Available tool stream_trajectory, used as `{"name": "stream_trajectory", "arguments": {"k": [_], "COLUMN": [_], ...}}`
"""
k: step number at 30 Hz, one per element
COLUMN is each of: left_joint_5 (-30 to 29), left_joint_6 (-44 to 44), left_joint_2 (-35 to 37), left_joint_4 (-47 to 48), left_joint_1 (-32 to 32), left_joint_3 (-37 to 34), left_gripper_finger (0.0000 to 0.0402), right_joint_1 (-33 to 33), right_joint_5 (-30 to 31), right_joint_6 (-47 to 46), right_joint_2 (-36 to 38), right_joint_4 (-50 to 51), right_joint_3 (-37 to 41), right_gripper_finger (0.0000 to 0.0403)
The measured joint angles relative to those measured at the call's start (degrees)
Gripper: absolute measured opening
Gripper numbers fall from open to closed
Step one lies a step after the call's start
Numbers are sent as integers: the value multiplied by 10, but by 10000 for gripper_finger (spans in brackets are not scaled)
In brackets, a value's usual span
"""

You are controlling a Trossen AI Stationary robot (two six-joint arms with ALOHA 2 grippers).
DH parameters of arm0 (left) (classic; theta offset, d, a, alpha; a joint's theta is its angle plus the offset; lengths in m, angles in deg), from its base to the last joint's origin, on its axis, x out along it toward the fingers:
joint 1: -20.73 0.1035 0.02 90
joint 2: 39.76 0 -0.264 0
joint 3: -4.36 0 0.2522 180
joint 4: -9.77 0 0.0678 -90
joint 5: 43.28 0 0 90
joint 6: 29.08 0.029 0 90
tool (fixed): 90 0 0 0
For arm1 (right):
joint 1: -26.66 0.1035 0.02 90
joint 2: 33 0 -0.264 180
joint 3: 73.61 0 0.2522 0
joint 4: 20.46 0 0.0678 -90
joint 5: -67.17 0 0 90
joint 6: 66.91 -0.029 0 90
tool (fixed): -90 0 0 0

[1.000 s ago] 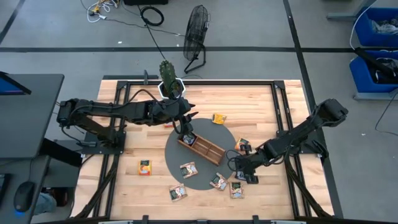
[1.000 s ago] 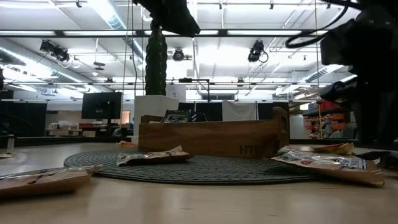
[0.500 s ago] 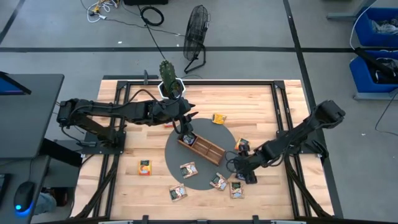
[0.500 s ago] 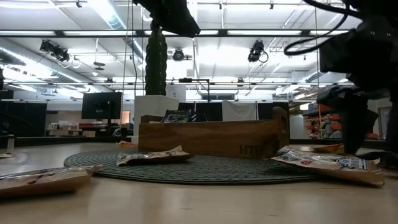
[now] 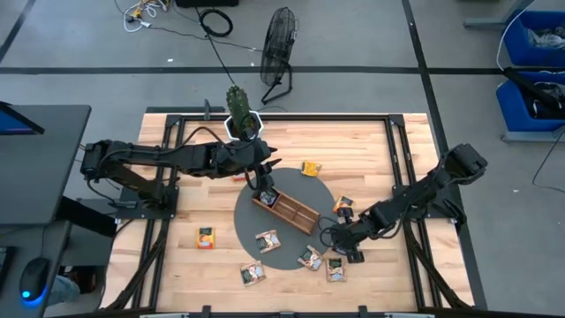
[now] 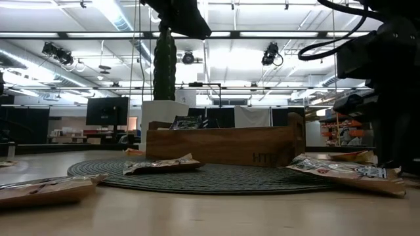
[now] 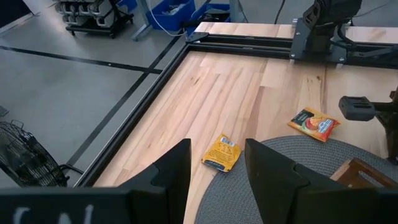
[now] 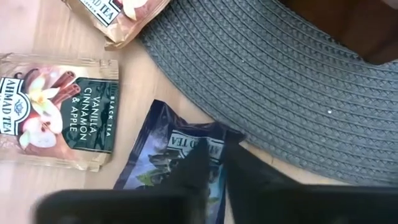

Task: Pick & Place Tea
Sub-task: Put the purple tea bag into the left section of the wooden organizer

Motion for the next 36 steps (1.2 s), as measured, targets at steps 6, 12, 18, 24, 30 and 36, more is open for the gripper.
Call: {"name": "stream_trajectory", "arguments": {"k": [6,12,18,24,30,36], "left_joint_5": [0,0,0,0,0,1], "left_joint_6": [0,0,0,-1,64,183], "left_joint_2": [0,0,0,0,0,0], "left_joint_4": [0,0,-1,-28,-133,-244], "left_joint_1": [0,0,0,-1,-13,-29], "left_joint_3": [0,0,0,0,0,0], "left_gripper_finger": [154,154,154,154,154,154], "right_joint_1": [0,0,-3,-26,-65,-94], "right_joint_5": [-2,53,151,298,426,478], "right_joint_6": [-10,4,-1,-66,-118,2], "right_joint_2": [9,50,122,223,312,326], "right_joint_4": [52,179,254,295,161,-90], "right_joint_3": [-21,-90,-137,-154,-154,-154], "right_gripper_finger": [5,1,1,0,0,0]}}
